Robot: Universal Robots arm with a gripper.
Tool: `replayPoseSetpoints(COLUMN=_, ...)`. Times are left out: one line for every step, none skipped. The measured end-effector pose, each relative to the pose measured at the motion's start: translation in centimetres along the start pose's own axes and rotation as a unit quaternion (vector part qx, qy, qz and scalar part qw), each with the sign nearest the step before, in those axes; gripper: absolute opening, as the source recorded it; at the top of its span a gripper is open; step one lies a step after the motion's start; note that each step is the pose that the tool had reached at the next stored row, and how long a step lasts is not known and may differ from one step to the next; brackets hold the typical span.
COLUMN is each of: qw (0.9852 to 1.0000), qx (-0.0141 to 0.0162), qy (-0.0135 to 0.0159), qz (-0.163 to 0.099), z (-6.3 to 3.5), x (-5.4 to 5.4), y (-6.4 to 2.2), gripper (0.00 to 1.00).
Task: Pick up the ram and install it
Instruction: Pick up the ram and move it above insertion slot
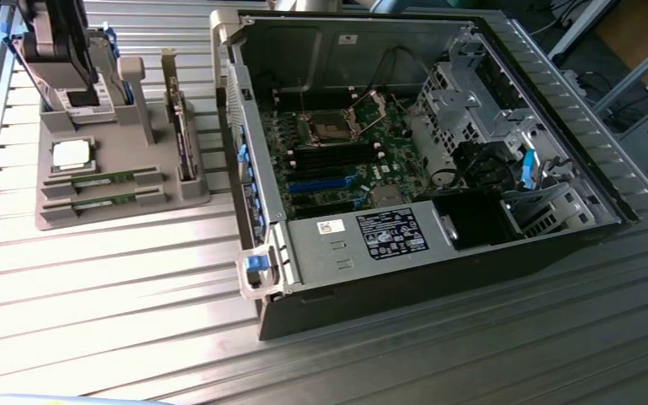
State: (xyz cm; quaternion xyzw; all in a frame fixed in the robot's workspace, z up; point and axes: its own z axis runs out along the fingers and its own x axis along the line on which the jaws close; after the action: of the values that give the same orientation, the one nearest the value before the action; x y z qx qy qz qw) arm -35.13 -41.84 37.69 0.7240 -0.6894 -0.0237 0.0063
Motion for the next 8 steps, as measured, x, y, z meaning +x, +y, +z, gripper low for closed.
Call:
replayPoseSetpoints(qw=1.0, qx=0.0, qy=0.0, qz=0.0, z=0.03, x=0.0, y=0.02, gripper=0.36)
replayPoseSetpoints(qw=1.0, qx=0.0, qy=0.0, qz=0.0, z=0.06, x=0.0, y=0.05, gripper=0.36)
replayPoseSetpoints(qw=1.0, qx=0.0, qy=0.0, qz=0.0, z=0.08, x=0.0, y=0.06, gripper=0.36)
replayPoseSetpoints(qw=1.0, qx=0.0, qy=0.0, qz=0.0, z=0.11, x=0.0, y=0.08, gripper=0.36)
replayPoseSetpoints(qw=1.0, qx=0.0, qy=0.0, qz=0.0, z=0.13, x=0.0, y=0.09, gripper=0.36)
replayPoseSetpoints(qw=1.0, qx=0.0, qy=0.0, qz=0.0, z=0.14, x=0.0, y=0.1, gripper=0.36)
replayPoseSetpoints(qw=1.0, qx=0.0, qy=0.0, qz=0.0, z=0.16, x=0.0, y=0.12, gripper=0.36)
replayPoseSetpoints(qw=1.0, qx=0.0, qy=0.0, qz=0.0, z=0.18, x=0.0, y=0.13, gripper=0.36)
